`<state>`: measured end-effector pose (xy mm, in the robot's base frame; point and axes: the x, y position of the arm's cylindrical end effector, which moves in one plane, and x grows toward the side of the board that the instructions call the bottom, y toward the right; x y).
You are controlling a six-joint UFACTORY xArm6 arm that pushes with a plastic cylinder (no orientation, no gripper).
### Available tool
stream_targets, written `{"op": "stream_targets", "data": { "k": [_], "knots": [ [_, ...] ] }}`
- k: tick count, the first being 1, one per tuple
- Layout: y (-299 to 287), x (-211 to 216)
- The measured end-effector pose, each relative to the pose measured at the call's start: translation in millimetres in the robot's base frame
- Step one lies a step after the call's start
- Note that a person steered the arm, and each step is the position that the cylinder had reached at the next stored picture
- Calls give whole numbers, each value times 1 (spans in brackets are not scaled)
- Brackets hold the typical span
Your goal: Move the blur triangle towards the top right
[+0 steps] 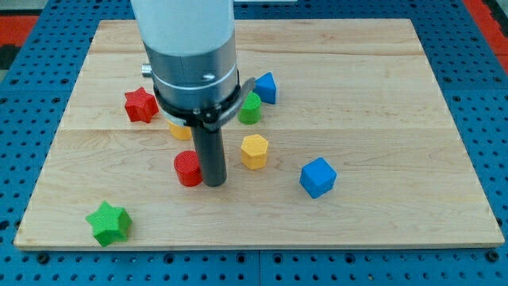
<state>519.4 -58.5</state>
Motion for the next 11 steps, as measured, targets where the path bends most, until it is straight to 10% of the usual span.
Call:
{"op": "stream_targets", "data": {
  "k": [5,10,11],
  "knots": [
    [84,-193],
    [211,-182],
    [189,-119]
  ]
}}
